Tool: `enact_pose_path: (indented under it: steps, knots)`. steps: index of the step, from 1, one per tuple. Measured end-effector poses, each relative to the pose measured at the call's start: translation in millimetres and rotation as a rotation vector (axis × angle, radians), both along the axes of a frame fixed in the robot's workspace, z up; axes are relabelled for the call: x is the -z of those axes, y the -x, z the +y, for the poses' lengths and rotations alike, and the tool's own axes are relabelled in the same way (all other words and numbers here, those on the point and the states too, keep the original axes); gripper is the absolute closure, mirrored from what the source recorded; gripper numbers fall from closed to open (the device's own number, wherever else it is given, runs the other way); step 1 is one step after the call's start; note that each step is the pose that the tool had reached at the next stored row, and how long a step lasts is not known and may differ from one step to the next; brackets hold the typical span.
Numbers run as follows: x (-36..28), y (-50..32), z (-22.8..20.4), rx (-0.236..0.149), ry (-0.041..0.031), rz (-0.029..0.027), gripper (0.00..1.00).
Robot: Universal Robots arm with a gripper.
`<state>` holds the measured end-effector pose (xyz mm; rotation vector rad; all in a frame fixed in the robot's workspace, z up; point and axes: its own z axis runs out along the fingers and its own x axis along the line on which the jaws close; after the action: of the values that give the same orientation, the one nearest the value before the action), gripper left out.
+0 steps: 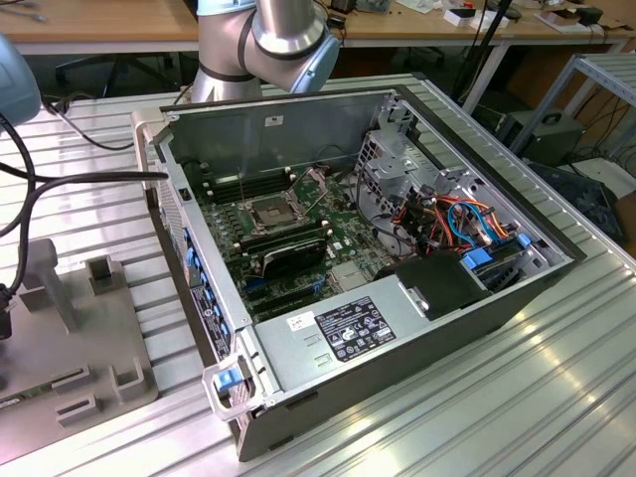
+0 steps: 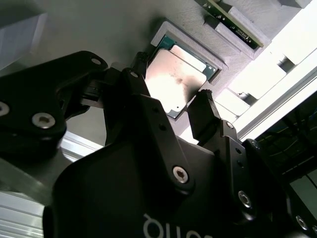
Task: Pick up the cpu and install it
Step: 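Pick up the cpu and move it towards the insertion slot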
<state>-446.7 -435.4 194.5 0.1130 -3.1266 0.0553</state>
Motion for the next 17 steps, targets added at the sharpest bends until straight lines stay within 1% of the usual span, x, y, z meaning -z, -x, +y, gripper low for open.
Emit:
enact_pose_path:
  steps: [10,17]
  knots:
    - [4.4,0.0,0.0,0.0,0.0,0.0,0.4]
    - [4.5,0.0,0.1,0.0,-0.0002,-0.0002,0.4]
